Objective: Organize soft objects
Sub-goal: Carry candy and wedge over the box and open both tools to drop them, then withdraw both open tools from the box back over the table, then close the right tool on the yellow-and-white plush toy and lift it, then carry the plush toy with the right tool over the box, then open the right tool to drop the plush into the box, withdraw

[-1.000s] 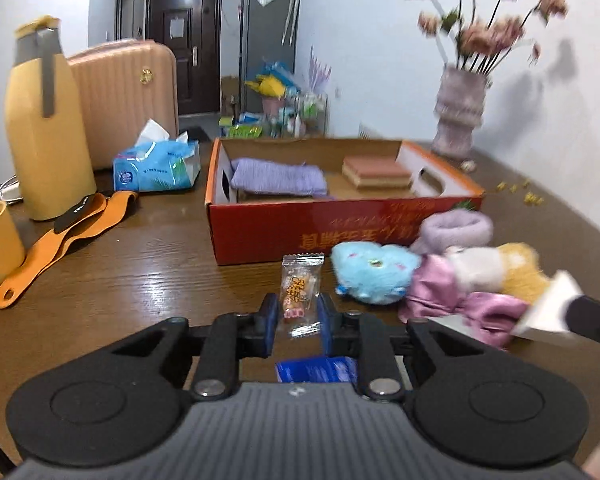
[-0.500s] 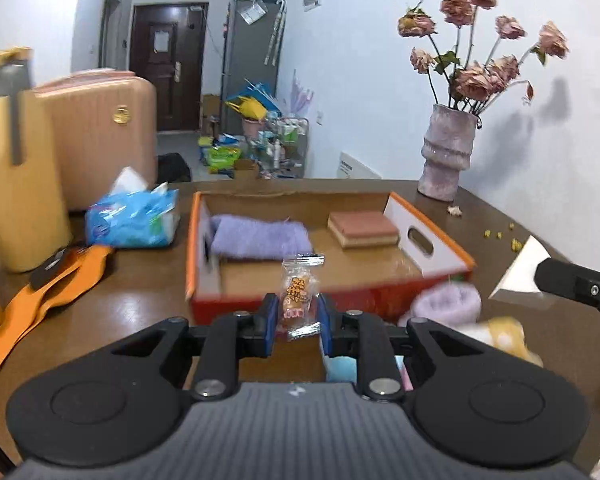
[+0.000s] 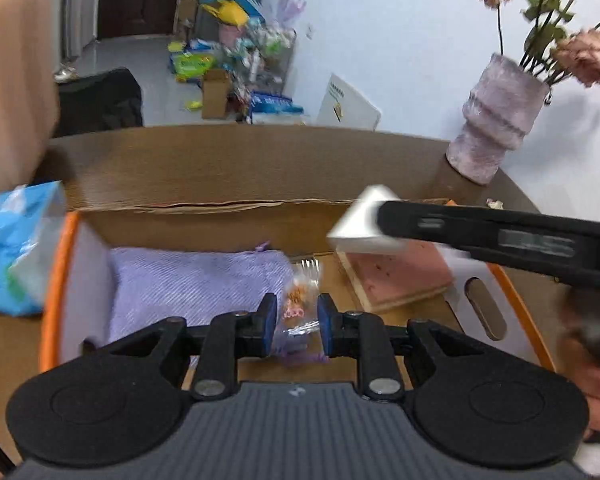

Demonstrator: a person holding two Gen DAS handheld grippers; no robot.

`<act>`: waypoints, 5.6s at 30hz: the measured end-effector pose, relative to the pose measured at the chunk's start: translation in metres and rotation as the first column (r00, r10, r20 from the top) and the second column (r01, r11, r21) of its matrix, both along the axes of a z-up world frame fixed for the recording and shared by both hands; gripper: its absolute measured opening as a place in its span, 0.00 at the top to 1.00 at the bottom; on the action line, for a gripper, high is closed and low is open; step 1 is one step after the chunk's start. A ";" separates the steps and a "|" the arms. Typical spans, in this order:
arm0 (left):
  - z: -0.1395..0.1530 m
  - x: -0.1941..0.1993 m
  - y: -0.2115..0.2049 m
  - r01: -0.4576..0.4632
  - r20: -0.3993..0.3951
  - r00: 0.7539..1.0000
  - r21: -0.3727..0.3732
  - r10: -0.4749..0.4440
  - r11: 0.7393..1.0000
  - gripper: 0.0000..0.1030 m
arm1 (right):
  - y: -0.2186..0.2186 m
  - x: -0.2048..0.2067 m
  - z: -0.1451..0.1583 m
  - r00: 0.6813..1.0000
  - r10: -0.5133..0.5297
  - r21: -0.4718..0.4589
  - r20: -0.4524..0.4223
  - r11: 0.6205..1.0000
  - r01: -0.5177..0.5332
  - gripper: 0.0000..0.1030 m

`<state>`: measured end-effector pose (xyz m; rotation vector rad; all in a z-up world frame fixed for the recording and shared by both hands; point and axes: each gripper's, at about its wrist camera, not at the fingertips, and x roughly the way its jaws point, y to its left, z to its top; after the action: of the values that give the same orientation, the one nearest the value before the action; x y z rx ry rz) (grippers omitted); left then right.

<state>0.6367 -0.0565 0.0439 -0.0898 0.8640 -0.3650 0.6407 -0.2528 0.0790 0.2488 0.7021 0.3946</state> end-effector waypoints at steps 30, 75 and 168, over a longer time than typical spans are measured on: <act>0.131 -0.205 0.063 -0.182 0.392 0.914 0.167 0.104 0.969 0.22 | -0.076 -0.187 0.109 0.970 -0.005 -0.072 0.244 0.997 0.023 0.31; -0.007 -0.431 -0.010 -0.024 0.444 0.896 0.107 -0.026 0.994 0.09 | -0.066 -0.432 -0.066 0.921 -0.219 -0.140 0.323 0.951 0.276 0.29; -0.019 -0.036 -0.063 0.239 0.045 0.970 0.022 -0.240 0.971 0.57 | -0.054 -0.127 -0.031 0.996 -0.056 -0.236 0.067 0.969 0.070 0.52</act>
<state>0.6002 -0.1198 0.0246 0.0392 0.8328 -0.5843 0.5141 -0.3070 0.0485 0.0318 0.6744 0.2528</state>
